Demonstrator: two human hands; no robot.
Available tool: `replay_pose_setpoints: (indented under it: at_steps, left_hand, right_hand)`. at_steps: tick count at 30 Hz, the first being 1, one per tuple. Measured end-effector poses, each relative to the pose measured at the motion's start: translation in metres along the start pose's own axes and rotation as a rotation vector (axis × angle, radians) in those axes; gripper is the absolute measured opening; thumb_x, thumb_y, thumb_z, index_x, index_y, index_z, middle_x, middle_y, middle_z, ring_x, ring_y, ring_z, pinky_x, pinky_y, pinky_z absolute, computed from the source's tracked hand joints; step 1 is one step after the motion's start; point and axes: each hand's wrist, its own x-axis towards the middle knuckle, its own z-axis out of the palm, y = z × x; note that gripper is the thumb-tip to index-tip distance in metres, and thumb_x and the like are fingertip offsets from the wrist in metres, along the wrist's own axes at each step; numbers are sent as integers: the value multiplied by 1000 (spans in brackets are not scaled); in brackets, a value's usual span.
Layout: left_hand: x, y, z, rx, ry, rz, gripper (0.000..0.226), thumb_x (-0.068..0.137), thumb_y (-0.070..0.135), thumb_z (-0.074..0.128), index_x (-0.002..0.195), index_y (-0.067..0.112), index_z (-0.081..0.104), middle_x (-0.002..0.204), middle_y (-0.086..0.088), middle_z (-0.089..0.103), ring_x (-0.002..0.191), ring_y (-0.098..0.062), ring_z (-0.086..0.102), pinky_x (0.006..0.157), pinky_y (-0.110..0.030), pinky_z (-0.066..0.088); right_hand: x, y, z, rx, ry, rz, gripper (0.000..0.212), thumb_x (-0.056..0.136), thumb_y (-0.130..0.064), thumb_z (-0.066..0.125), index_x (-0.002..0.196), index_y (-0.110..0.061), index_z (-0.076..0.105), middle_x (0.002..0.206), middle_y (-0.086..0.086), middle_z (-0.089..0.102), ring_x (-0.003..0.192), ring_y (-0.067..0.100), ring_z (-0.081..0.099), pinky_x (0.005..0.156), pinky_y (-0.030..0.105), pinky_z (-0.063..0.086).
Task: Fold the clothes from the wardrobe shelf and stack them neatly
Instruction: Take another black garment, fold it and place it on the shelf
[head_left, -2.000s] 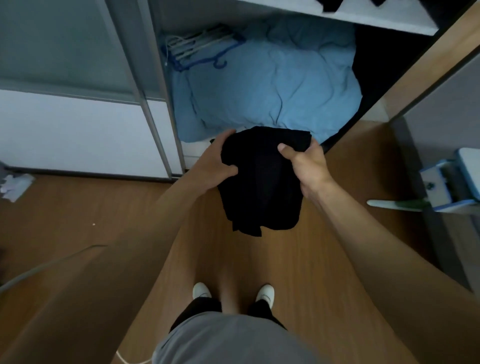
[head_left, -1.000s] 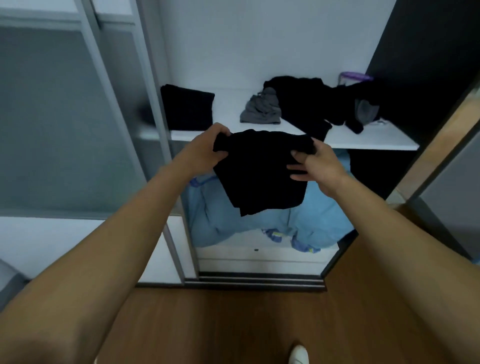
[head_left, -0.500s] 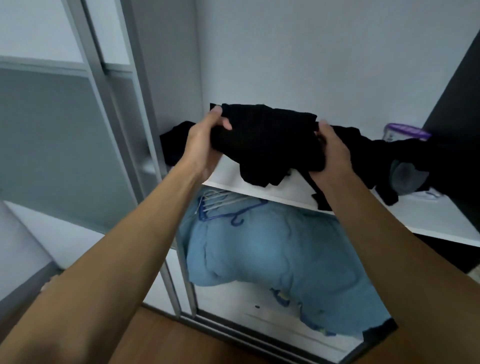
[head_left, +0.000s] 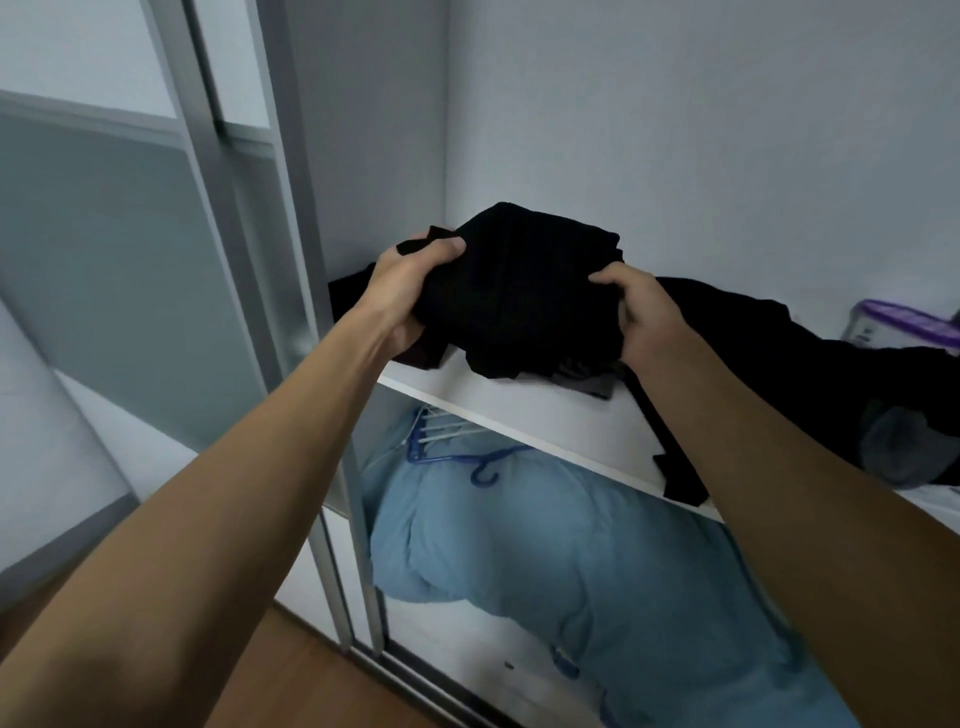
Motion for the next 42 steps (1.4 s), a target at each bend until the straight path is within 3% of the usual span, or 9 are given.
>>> replay_pose_setpoints:
  at_steps: [4,15,19,21,25,29,33,36,42]
  left_hand:
    - [42,10,-13,0,60,22,29,77,22,82,100,7,75,100,-13,76,94,-28,74,81,-39,61]
    - [194,61,-41,267,292,224,17,88,18,61,71,21,60,72,4,62,69,-11,60,58,-17,47]
    - [217,25,-67,610,562,168,22,92,29,56,72,18,57,90,-3,66,89,-21,63,70,-21,39]
    - [222,3,-85,838,579,12,25,89,38,58,97,15,60,114,-9,67,108,-27,62,85,-25,41]
    - [224,-19,-109,1188,342,-263,93,82,54,67,150,7,24,147,-14,45,134,-35,46,110,-44,39]
    - [228,-20,-103,1337,352,-79,39,82,28,65,115,8,58,120,-15,64,109,-34,62,93,-39,52]
    - [235,3,-90,1208,603,200,39,76,42,50,102,14,62,105,-10,69,99,-34,65,82,-35,48]
    - [241,3,-96,1361,647,95,41,81,46,48,106,16,61,114,-12,68,108,-35,64,79,-36,39]
    - [239,-32,-116,1526,423,-221,27,81,37,57,99,17,55,113,-9,65,109,-34,61,79,-35,38]
  right_hand:
    - [36,-12,30,5,1,-54,31,80,-13,64,109,-11,70,107,10,74,94,29,72,78,44,61]
    - [177,-60,137,-78,84,-405,47,83,-1,54,126,-18,62,111,7,70,97,21,70,81,36,61]
    - [218,3,139,-162,68,-59,42,84,2,51,125,-2,61,121,16,67,92,28,68,79,41,60]
    - [225,40,134,-293,-12,238,39,86,2,47,124,1,58,122,18,64,88,31,65,71,39,58]
    - [232,73,127,-111,-60,390,24,92,-21,62,110,-6,65,90,11,76,72,26,74,56,32,60]
    - [242,82,135,-56,6,246,38,93,-17,66,127,-4,59,104,16,70,89,31,70,73,39,59]
    - [247,86,150,166,4,65,34,92,-9,63,125,-9,62,110,16,71,96,31,70,74,38,60]
    - [243,102,148,48,-74,233,38,90,-14,61,128,-9,59,112,13,71,97,27,70,67,33,59]
    - [253,93,123,-540,-183,404,41,81,-48,72,109,-20,62,88,0,71,58,12,71,50,22,51]
